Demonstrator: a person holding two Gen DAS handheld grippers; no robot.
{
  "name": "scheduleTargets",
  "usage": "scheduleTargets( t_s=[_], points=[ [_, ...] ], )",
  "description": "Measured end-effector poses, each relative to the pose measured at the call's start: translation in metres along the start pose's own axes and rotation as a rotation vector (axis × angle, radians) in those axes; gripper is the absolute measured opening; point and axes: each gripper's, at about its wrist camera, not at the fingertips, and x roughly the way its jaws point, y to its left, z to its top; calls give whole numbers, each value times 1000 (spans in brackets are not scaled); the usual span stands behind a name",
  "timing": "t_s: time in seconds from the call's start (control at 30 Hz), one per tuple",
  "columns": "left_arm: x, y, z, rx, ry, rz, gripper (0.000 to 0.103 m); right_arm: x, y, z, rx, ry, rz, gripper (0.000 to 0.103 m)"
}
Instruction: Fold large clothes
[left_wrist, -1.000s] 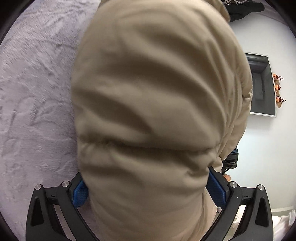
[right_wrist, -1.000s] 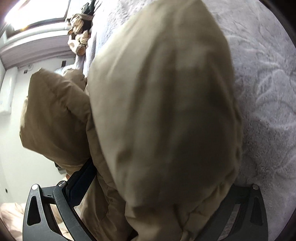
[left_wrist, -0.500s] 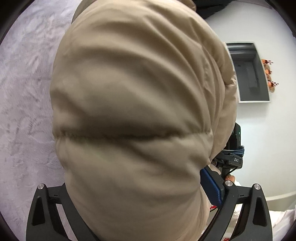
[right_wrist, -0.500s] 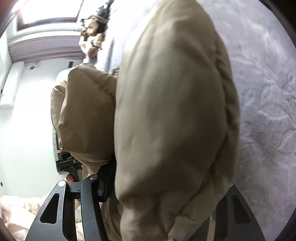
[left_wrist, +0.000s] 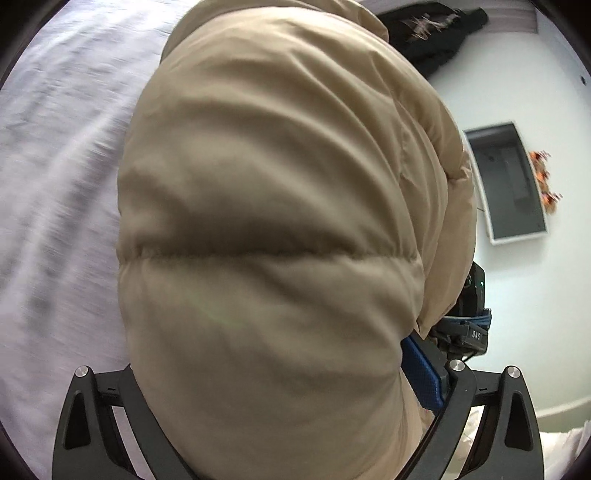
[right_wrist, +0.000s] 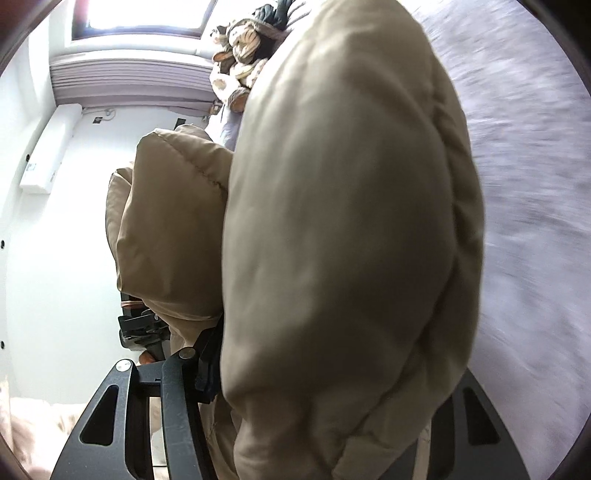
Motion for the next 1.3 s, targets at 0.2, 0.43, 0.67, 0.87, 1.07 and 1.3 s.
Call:
scheduleTargets(
  t_s=[0.2, 0.43, 0.67, 0.87, 1.07, 1.3],
  points=[
    [6, 60, 18, -80, -17, 89, 98, 87, -7, 18, 49, 31, 18, 59],
    [7, 77, -12, -102, -37, 107, 102, 116, -40, 19, 154, 46, -11, 68],
    [-28, 79, -16, -54, -69, 213, 102, 92, -23, 14, 100, 79, -135, 70],
    [-66, 55, -19, -37, -166, 290, 102, 44, 0, -1, 66, 20, -187, 70],
    [-91, 16, -13, 89, -282, 283, 102, -33, 1, 0, 53, -155, -208, 14],
    [-51, -19, 17, 162, -266, 328, 102, 37, -12, 22, 55, -79, -225, 9]
  ],
)
